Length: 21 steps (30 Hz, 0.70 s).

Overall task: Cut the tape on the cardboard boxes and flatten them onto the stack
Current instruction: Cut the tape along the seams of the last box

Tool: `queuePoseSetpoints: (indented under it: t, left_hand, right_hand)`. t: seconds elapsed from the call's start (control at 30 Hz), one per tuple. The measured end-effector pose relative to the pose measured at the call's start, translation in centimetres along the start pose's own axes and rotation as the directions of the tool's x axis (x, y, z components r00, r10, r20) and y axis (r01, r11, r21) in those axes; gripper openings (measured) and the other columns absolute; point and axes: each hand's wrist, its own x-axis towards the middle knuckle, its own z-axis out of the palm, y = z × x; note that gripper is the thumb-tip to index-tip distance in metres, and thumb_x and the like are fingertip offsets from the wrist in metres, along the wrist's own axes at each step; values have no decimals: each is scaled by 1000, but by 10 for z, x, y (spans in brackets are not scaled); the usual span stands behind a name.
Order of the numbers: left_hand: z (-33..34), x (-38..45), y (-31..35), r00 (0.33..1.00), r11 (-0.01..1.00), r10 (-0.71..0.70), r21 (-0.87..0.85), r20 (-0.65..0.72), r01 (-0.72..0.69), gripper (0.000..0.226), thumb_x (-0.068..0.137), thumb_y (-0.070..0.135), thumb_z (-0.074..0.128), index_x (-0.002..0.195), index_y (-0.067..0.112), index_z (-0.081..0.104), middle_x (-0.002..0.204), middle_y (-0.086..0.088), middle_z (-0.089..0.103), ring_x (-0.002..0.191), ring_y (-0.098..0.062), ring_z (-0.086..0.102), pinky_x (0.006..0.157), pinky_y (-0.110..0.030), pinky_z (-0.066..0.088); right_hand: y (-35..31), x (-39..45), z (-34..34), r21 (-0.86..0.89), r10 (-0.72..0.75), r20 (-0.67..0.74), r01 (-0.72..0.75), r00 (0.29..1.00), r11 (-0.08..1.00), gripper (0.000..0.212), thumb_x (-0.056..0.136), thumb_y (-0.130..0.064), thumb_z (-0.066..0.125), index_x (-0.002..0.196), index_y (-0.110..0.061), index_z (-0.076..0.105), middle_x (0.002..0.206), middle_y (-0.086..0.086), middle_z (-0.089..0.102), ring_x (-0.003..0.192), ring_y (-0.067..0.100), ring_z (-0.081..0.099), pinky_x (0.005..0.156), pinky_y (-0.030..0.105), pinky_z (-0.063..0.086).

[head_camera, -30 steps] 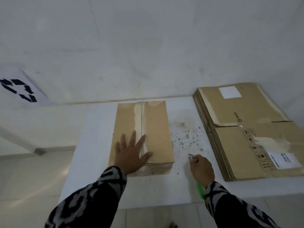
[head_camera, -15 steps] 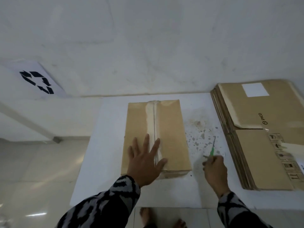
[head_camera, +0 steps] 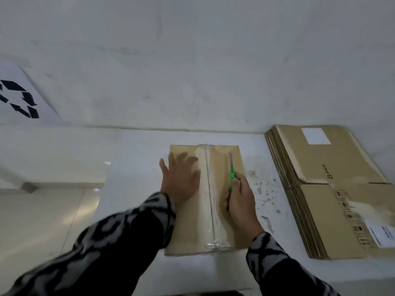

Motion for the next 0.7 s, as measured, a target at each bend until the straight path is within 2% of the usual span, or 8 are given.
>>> queuePoseSetpoints:
  t: [0.07, 0.1, 0.17, 0.23, 0.33, 0.43, 0.53, 0.7]
  left_hand:
    - [-2, 39, -14, 994, 998, -65, 2, 83, 65, 48, 99, 43, 39, 145, 28, 40, 154, 0, 33, 146, -39, 15, 116, -58, 3]
    - [-1, 54, -18, 993, 997, -65, -29, 97, 68, 47, 100, 43, 40, 145, 29, 40, 153, 2, 35, 147, -37, 14, 117, -54, 2]
    - [0, 71, -22, 994, 975, -72, -205, 86, 88, 37, 100, 39, 44, 133, 25, 54, 137, 0, 54, 138, -31, 35, 115, -44, 18]
    - [3, 74, -24, 994, 935, -106, -335, 37, 112, 29, 97, 35, 49, 119, 25, 64, 120, 1, 63, 117, -23, 54, 102, -34, 37]
    - [9, 73, -26, 998, 950, -61, -308, -8, 56, 29, 93, 38, 46, 113, 27, 65, 111, 2, 64, 104, -21, 57, 94, -37, 44]
    - [13, 75, -26, 998, 952, -70, -300, -3, 66, 25, 96, 40, 46, 113, 31, 62, 112, 6, 62, 105, -20, 52, 93, -36, 42]
    - [15, 77, -28, 998, 957, -55, -286, -12, 49, 26, 97, 34, 46, 120, 33, 59, 115, 6, 61, 109, -21, 50, 95, -37, 41]
    - [18, 79, -28, 1000, 961, -22, -275, -15, 17, 39, 95, 16, 43, 120, 37, 65, 118, 10, 63, 111, -22, 48, 98, -39, 40]
  right_hand:
    - [-4, 3, 0, -5, 14, 34, -14, 999, 1000, 27, 106, -35, 33, 128, -43, 48, 62, -2, 54, 51, 10, 49, 51, 26, 43]
    - [-6, 7, 1, -9, 21, 61, -21, 998, 1000, 31, 106, -35, 34, 133, -46, 45, 62, -2, 53, 52, 11, 49, 50, 26, 43]
    - [-12, 13, 4, -53, 22, 93, -17, 995, 998, 33, 106, -30, 37, 134, -45, 47, 63, -1, 56, 52, 13, 50, 50, 27, 44]
    - [-16, 17, 9, -123, 6, 75, 3, 997, 992, 33, 103, -25, 39, 130, -39, 52, 69, -6, 63, 52, 8, 52, 52, 26, 47]
    - [-19, 24, 16, -249, -35, 63, 50, 997, 967, 41, 101, -21, 38, 136, -41, 46, 76, 0, 67, 50, 3, 49, 50, 21, 44]
    - [-22, 35, 24, -353, -37, 112, 74, 993, 933, 51, 102, -22, 34, 148, -45, 33, 78, 10, 67, 56, 13, 51, 58, 30, 49]
    - [-26, 48, 32, -421, -42, 128, 93, 991, 902, 54, 102, -20, 32, 150, -43, 33, 72, 6, 64, 57, 12, 51, 61, 30, 50]
    - [-26, 58, 42, -432, -8, 153, 74, 988, 899, 55, 103, -19, 30, 152, -45, 27, 61, 0, 50, 54, 11, 46, 55, 25, 45]
